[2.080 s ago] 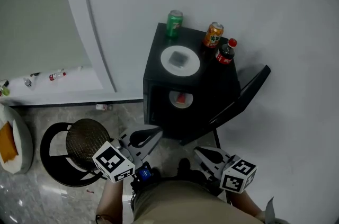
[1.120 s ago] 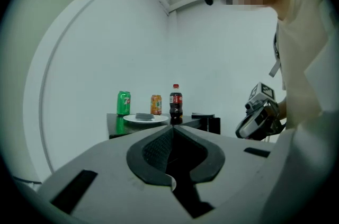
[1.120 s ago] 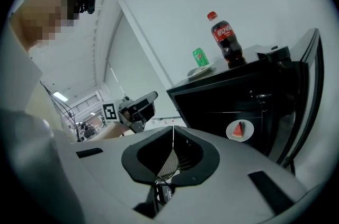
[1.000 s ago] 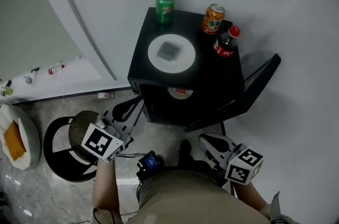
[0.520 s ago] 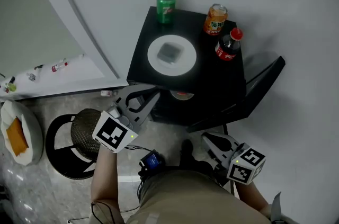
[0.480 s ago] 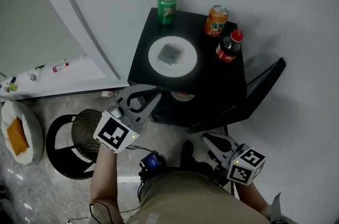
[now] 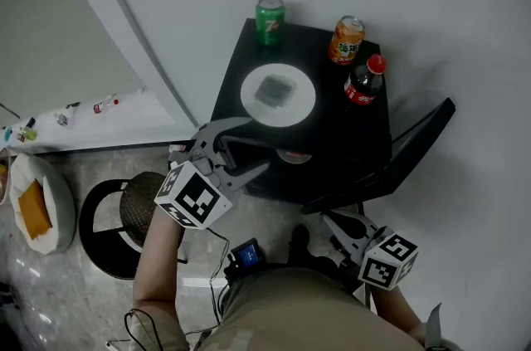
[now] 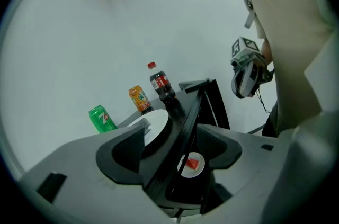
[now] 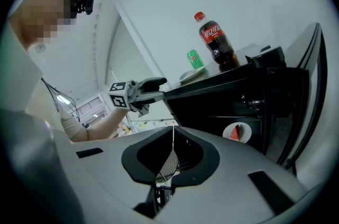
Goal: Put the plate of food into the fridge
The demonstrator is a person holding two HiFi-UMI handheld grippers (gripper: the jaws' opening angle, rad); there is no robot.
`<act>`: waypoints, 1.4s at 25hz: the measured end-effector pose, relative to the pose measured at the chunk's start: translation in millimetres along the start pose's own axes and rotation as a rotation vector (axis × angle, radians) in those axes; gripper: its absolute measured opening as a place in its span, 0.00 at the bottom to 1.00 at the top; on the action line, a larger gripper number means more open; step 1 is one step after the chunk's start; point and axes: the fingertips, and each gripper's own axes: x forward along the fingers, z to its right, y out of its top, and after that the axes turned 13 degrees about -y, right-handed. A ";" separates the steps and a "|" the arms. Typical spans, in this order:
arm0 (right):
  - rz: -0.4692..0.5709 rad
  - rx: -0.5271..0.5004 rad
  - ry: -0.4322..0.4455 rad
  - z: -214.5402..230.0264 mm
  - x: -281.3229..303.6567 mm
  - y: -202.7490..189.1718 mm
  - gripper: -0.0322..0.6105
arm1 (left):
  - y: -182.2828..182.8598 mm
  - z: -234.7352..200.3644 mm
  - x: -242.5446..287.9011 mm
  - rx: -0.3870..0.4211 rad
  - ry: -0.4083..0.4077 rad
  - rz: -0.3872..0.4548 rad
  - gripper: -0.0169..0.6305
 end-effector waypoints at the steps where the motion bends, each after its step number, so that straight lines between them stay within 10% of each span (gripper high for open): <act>1: -0.002 -0.005 0.000 0.0 0.0 0.7 0.08 | -1.5 -0.4 3.1 0.022 -0.010 -0.029 0.48; 22: -0.012 -0.010 -0.001 -0.2 9.2 0.8 0.08 | -31.6 -14.7 45.9 0.255 -0.077 -0.348 0.51; 35: -0.014 0.042 0.025 -0.5 7.3 -0.2 0.08 | -30.8 -12.2 50.1 0.289 -0.077 -0.366 0.51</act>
